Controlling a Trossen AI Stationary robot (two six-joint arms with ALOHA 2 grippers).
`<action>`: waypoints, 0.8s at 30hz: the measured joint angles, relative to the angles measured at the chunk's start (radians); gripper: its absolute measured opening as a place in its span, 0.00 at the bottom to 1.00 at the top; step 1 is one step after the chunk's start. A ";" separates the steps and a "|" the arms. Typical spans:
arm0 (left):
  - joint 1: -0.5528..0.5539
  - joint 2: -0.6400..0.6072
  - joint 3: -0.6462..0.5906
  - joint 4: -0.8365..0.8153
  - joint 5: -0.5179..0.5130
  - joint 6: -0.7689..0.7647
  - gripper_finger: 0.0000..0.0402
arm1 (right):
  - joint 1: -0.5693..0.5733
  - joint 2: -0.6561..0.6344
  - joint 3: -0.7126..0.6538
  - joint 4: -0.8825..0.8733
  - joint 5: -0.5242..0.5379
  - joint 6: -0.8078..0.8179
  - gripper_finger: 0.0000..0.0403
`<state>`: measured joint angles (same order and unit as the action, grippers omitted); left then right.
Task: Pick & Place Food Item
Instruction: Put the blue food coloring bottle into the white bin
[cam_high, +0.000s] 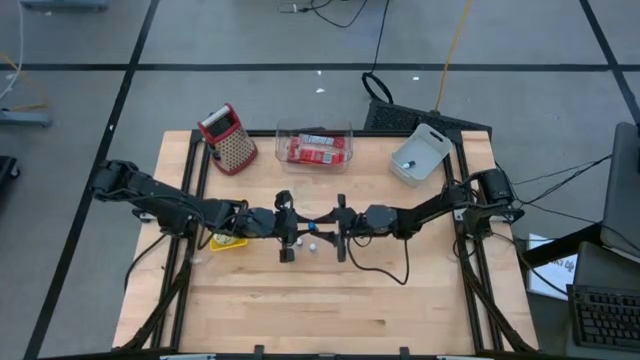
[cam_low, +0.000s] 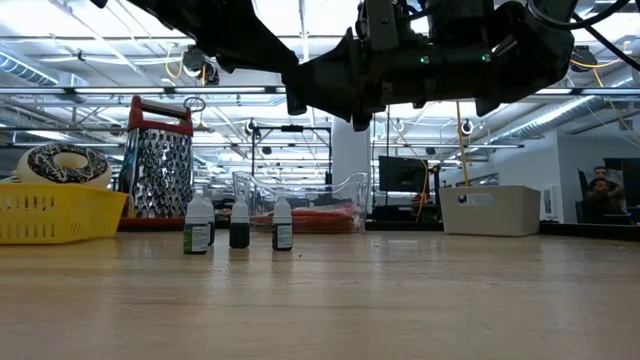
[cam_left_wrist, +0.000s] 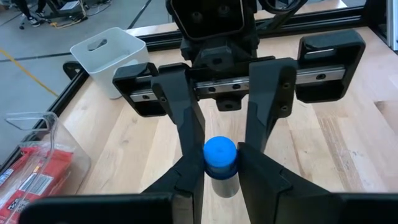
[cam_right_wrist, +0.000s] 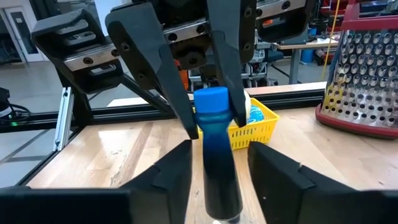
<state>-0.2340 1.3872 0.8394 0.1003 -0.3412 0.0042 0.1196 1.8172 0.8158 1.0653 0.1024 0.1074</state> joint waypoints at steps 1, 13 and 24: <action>0.000 0.000 0.000 0.000 0.000 0.000 0.20 | 0.000 0.000 0.000 0.000 0.000 0.000 0.33; 0.000 0.000 0.000 0.000 0.000 -0.010 0.20 | 0.000 0.000 -0.001 0.000 0.000 -0.024 0.15; 0.000 0.000 -0.002 0.029 0.000 -0.009 0.21 | 0.000 0.000 -0.002 0.004 -0.001 -0.024 0.12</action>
<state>-0.2340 1.3872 0.8379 0.1297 -0.3416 -0.0049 0.1196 1.8168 0.8143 1.0693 0.1013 0.0835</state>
